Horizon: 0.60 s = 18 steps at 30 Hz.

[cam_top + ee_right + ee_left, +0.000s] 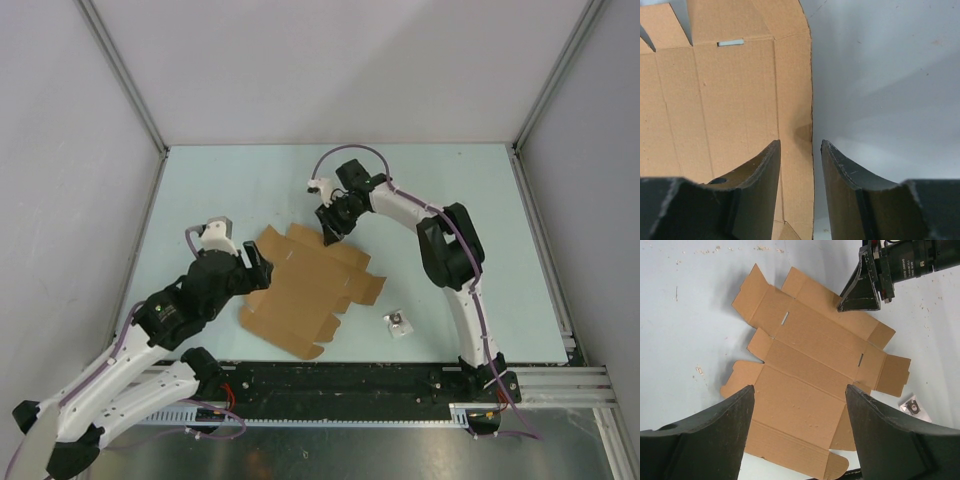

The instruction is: Fold the paper box

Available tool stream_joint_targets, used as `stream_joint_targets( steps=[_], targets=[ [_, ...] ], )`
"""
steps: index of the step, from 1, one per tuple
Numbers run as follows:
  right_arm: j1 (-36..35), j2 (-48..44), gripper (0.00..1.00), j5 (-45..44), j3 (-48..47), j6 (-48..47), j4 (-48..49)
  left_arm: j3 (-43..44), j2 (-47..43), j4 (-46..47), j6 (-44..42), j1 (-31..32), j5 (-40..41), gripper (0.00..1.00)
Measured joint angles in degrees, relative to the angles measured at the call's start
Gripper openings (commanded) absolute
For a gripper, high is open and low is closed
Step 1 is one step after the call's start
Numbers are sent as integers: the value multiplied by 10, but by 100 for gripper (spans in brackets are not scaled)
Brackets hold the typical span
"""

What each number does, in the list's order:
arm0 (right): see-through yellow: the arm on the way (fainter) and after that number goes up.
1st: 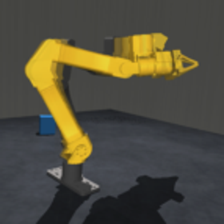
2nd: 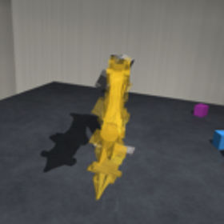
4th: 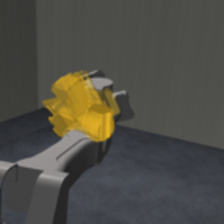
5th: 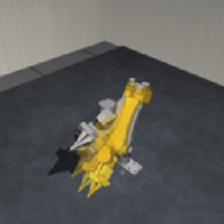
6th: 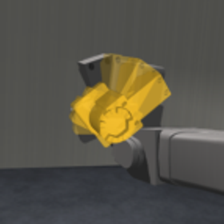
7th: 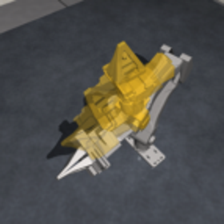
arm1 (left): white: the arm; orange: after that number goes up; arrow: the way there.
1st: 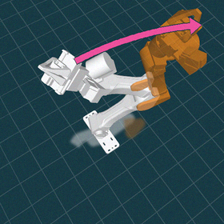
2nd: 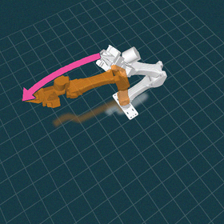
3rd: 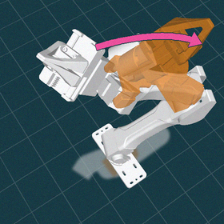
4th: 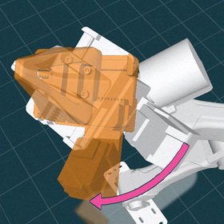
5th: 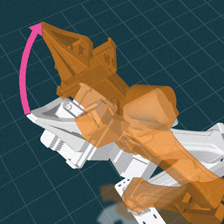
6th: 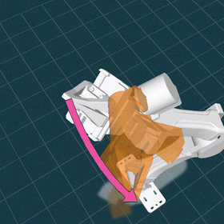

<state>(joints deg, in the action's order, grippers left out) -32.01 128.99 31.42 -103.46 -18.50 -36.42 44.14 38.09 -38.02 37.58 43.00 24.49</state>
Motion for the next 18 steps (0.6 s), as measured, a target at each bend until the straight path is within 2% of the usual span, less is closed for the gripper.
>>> stream_joint_targets(
  steps=[10, 18],
  targets=[
    [0, 21, 28, 10, -13, -31, -32, -2, 6, 0, 0, 0, 8, 82],
    [0, 21, 28, 16, -13, -36, -34, -3, 4, 0, 0, 0, 16, 84]
  ],
)
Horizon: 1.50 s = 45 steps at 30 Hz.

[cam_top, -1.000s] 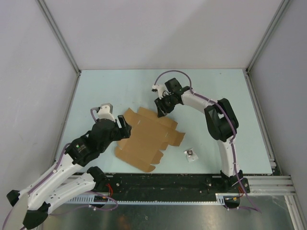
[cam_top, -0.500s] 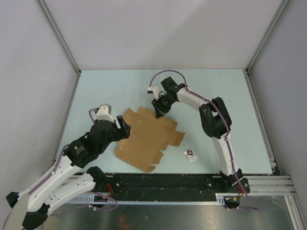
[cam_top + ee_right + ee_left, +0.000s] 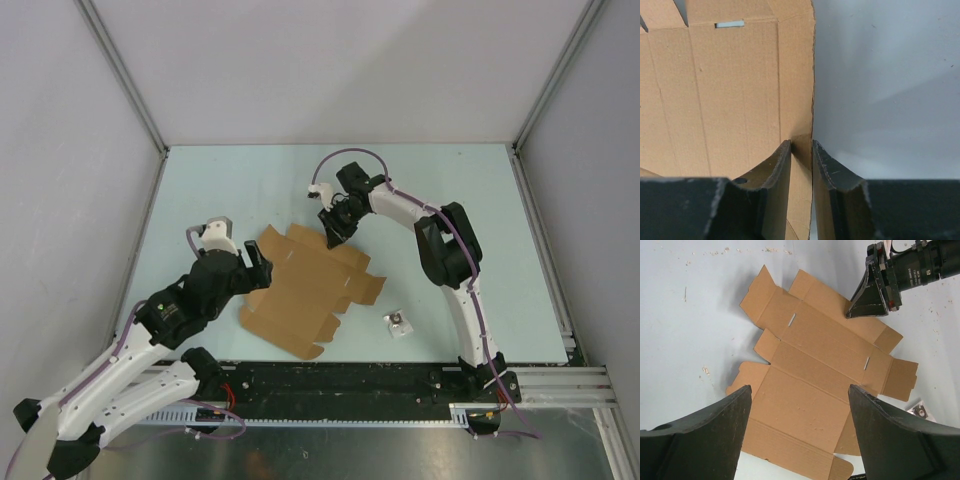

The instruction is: Fold the paper box

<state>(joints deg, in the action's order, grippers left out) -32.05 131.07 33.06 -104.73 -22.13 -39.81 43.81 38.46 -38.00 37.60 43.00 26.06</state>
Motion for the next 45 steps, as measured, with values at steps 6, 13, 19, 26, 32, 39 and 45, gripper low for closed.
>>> stream_joint_targets(
  steps=[6, 13, 19, 26, 32, 39, 45],
  targets=[
    [0, 1, 29, 17, 0, 0, 0, 0, -3, 0, 0, 0, 4, 84],
    [0, 15, 21, 40, -1, 0, 0, 0, -7, 0, 0, 0, 7, 84],
    [-2, 15, 11, 41, -1, 7, 0, -5, -6, 1, 0, 0, 9, 84],
    [-7, -8, 22, 18, 37, 19, 30, -5, 1, 1, -2, 0, 29, 84],
    [-7, -17, 29, 7, 40, 20, 42, -5, 9, 2, -5, 0, 36, 84],
    [-10, -17, 34, -8, 40, 22, 49, -5, 4, 2, -5, 0, 35, 84],
    [-12, -17, 31, -16, 40, 22, 54, -5, 4, 2, -5, 0, 35, 84]
  ],
)
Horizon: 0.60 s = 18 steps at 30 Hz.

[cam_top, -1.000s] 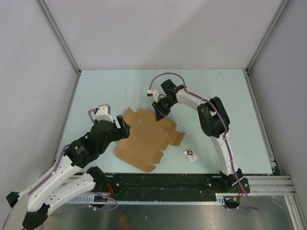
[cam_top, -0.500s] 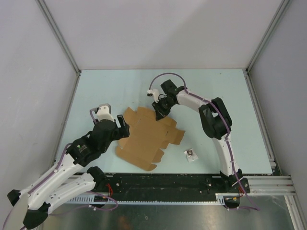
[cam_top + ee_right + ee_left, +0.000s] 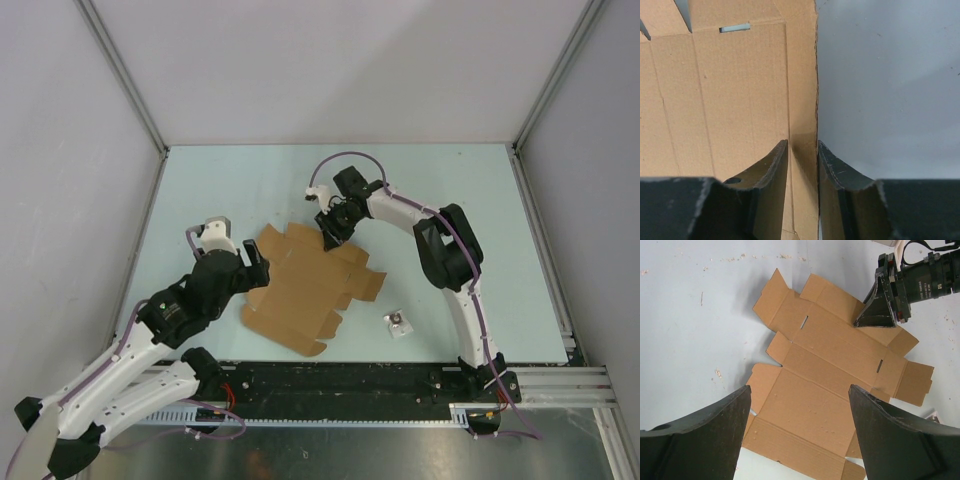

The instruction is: Fold the paper box

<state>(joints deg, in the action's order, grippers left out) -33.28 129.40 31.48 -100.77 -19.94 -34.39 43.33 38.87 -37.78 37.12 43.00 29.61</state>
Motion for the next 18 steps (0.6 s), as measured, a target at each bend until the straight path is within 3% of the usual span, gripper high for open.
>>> stream_joint_targets(
  steps=[5, 13, 18],
  targets=[
    [0, 0, 27, -1, -2, 0, 0, 0, 0, 0, 0, 0, 0, 84],
    [-1, -2, 0, -2, -4, 0, -1, 0, 0, 0, 0, 0, 2, 84],
    [-3, -27, 0, -20, 0, 13, 0, 0, 11, 15, -6, 0, 16, 75]
  ],
)
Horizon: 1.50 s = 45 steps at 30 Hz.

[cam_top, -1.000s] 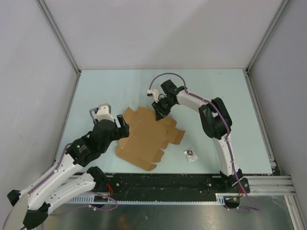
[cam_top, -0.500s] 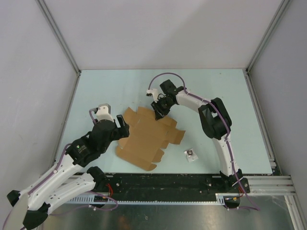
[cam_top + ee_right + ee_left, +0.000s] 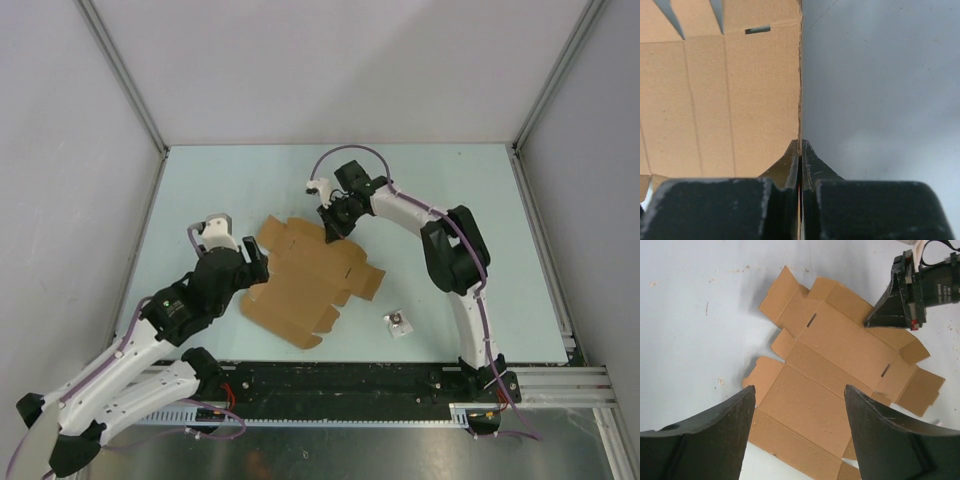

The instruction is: Fold the paper box

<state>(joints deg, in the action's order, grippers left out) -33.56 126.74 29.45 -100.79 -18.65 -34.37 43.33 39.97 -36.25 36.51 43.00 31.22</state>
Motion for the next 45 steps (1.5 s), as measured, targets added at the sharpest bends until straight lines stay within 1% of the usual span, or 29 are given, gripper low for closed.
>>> stream_joint_targets(
  steps=[3, 4, 8, 9, 11, 12, 15, 18, 20, 27, 35, 39, 41, 45],
  targets=[
    [0, -31, 0, -8, 21, 12, 0, 1, 15, 33, -26, 0, 7, 67],
    [0, -40, 0, -9, 27, 15, -2, 1, 20, 48, -35, 0, 7, 66],
    [0, -85, 0, -9, 72, 31, -3, -16, 28, 168, -95, -7, -9, 62],
    [0, -97, 0, -6, 85, 34, -3, -25, 28, 201, -108, -13, -17, 58],
    [-1, -116, 0, -3, 108, 37, -7, -39, 32, 248, -124, -27, -30, 54],
    [-2, -126, 0, -1, 119, 38, -10, -47, 38, 271, -131, -39, -38, 49],
    [-6, -144, 0, 2, 135, 40, -19, -66, 64, 336, -137, -81, -75, 46],
    [-14, -157, 0, -3, 149, 40, -20, -78, 102, 380, -133, -120, -111, 43],
    [-21, -165, 0, -12, 159, 41, -19, -82, 127, 396, -128, -135, -127, 41],
    [-46, -193, 0, -70, 196, 51, -11, -90, 176, 437, -120, -143, -161, 36],
    [-88, -231, 0, -166, 201, 50, -3, -109, 185, 453, -96, -189, -174, 28],
    [-94, -256, 0, -190, 211, 49, 4, -110, 205, 474, -91, -207, -198, 26],
    [-96, -266, 0, -196, 214, 49, 7, -110, 221, 484, -89, -211, -215, 22],
    [-98, -276, 0, -201, 216, 48, 12, -110, 259, 502, -88, -213, -262, 19]
  ],
)
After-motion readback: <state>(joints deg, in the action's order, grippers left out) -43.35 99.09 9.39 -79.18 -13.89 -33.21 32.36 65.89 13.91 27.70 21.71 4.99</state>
